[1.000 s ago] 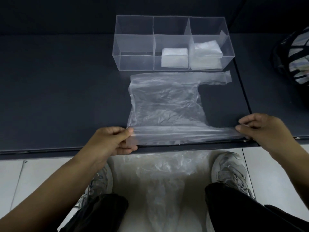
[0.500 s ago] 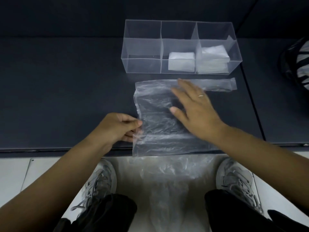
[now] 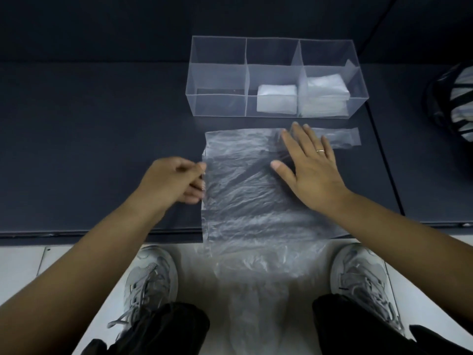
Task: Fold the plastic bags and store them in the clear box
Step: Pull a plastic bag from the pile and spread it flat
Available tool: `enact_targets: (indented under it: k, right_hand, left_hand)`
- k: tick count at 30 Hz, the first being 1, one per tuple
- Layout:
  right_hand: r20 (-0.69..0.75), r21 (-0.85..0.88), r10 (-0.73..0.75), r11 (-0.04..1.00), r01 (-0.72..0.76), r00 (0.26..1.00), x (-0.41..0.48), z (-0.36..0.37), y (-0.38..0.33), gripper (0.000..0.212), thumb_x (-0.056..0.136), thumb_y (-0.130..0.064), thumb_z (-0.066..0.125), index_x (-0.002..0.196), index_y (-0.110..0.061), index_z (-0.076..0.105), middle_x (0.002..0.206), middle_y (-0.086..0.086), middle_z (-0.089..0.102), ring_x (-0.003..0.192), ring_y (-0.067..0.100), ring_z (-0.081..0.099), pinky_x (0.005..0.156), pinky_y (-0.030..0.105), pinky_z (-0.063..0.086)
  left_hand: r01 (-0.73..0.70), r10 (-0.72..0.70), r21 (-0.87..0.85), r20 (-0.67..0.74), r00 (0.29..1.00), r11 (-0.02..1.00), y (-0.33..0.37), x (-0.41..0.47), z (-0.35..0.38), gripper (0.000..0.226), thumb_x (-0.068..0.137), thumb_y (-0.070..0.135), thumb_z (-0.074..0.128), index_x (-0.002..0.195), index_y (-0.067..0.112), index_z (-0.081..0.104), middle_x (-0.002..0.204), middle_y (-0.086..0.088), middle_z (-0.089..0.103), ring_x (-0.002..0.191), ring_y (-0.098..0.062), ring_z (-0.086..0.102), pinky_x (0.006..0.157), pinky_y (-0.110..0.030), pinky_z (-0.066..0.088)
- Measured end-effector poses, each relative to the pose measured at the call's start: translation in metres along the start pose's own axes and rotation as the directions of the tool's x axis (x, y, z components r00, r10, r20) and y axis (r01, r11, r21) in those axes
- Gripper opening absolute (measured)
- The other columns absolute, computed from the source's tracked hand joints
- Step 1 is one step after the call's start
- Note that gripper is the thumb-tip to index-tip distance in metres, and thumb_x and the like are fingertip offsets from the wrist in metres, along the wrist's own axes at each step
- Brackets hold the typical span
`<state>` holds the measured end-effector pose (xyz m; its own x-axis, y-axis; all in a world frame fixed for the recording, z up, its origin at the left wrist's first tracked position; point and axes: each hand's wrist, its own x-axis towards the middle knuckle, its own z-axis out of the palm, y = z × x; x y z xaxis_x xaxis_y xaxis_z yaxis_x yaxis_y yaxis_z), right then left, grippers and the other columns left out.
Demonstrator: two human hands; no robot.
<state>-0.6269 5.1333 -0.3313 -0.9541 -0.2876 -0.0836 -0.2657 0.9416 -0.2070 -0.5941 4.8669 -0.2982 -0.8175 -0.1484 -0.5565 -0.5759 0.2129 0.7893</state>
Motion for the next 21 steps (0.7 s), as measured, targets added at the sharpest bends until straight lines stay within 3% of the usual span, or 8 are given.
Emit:
enact_targets:
  k: [4,6,10,14,16,17,19,21]
  right_hand:
    - [0.075,-0.07,0.06,0.996,-0.055,0.995,0.006,0.004,0.021,0.08,0.085,-0.068,0.006,0.153,-0.025,0.004,0.162,-0.001,-0.004,0.148,0.016,-0.009,0.118,0.04,-0.008]
    - [0.072,-0.106,0.055,0.993,-0.047,0.996,0.004,0.009,0.025,0.082,0.084,-0.069,0.003,0.153,-0.026,0.002,0.162,-0.002,-0.006,0.148,0.016,-0.009,0.119,0.04,-0.007]
    - [0.038,-0.096,0.044,0.995,-0.04,0.998,0.004,0.012,0.025,0.083,0.082,-0.069,0.001,0.153,-0.026,0.005,0.162,-0.001,-0.002,0.148,0.017,-0.006,0.119,0.041,-0.005]
    - [0.017,-0.066,0.067,0.996,-0.066,0.998,0.003,0.011,0.027,0.078,0.087,-0.067,0.008,0.153,-0.026,0.004,0.162,0.0,-0.004,0.148,0.017,-0.008,0.119,0.041,-0.007]
    - [-0.021,-0.035,0.096,0.995,-0.096,0.995,-0.001,0.009,0.03,0.075,0.09,-0.064,0.012,0.154,-0.024,0.005,0.162,0.001,-0.003,0.148,0.018,-0.008,0.118,0.041,-0.008]
    - [-0.047,-0.011,0.113,0.993,-0.114,0.992,-0.003,0.008,0.032,0.073,0.092,-0.062,0.016,0.154,-0.023,0.007,0.162,0.002,0.0,0.148,0.019,-0.005,0.118,0.041,-0.008]
    - [-0.152,0.096,0.198,0.978,-0.185,0.968,-0.006,0.006,0.039,0.062,0.098,-0.051,0.027,0.152,-0.019,0.021,0.16,0.005,0.016,0.147,0.022,0.01,0.117,0.042,0.0]
    - [-0.286,0.278,0.393,0.907,-0.317,0.874,-0.004,-0.001,0.054,0.048,0.099,-0.039,0.042,0.141,-0.015,0.042,0.146,0.01,0.04,0.136,0.028,0.031,0.111,0.043,0.017]
  left_hand:
    - [0.104,-0.09,-0.188,0.081,0.993,0.977,0.028,0.034,0.01,0.01,0.089,0.025,0.066,0.093,0.015,0.064,0.078,0.0,0.071,0.056,-0.007,0.068,0.048,-0.017,0.05]
    - [0.131,-0.117,-0.224,0.077,0.99,0.966,0.036,0.046,0.015,0.01,0.085,0.018,0.07,0.093,0.016,0.064,0.072,0.003,0.066,0.052,-0.007,0.066,0.046,-0.016,0.048]
    - [0.042,-0.063,-0.25,-0.077,0.995,0.967,0.04,0.057,0.016,0.02,0.08,0.009,0.075,0.094,0.018,0.066,0.074,0.003,0.068,0.047,-0.001,0.056,0.043,-0.013,0.044]
    - [-0.039,-0.026,-0.26,-0.24,0.97,0.965,0.033,0.062,0.014,0.03,0.084,0.009,0.072,0.113,0.012,0.062,0.079,0.0,0.065,0.059,-0.004,0.057,0.05,-0.013,0.049]
    - [-0.175,0.138,-0.049,-0.424,0.895,0.983,0.027,0.059,0.018,0.034,0.088,0.012,0.067,0.12,0.009,0.058,0.088,0.0,0.063,0.074,-0.008,0.058,0.07,-0.019,0.053]
    - [-0.288,0.325,0.151,-0.475,0.818,0.946,0.023,0.055,0.022,0.035,0.09,0.013,0.063,0.123,0.007,0.055,0.098,0.0,0.059,0.085,-0.01,0.057,0.081,-0.021,0.05]
    - [-0.492,0.685,0.506,-0.327,0.651,0.709,0.014,0.043,0.034,0.033,0.095,0.012,0.054,0.127,0.003,0.052,0.116,-0.007,0.053,0.106,-0.017,0.051,0.096,-0.022,0.039]
    - [-0.528,0.765,0.686,-0.065,0.641,0.501,0.003,0.038,0.046,0.042,0.1,0.016,0.046,0.138,-0.002,0.043,0.139,-0.018,0.046,0.13,-0.029,0.041,0.112,-0.034,0.028]
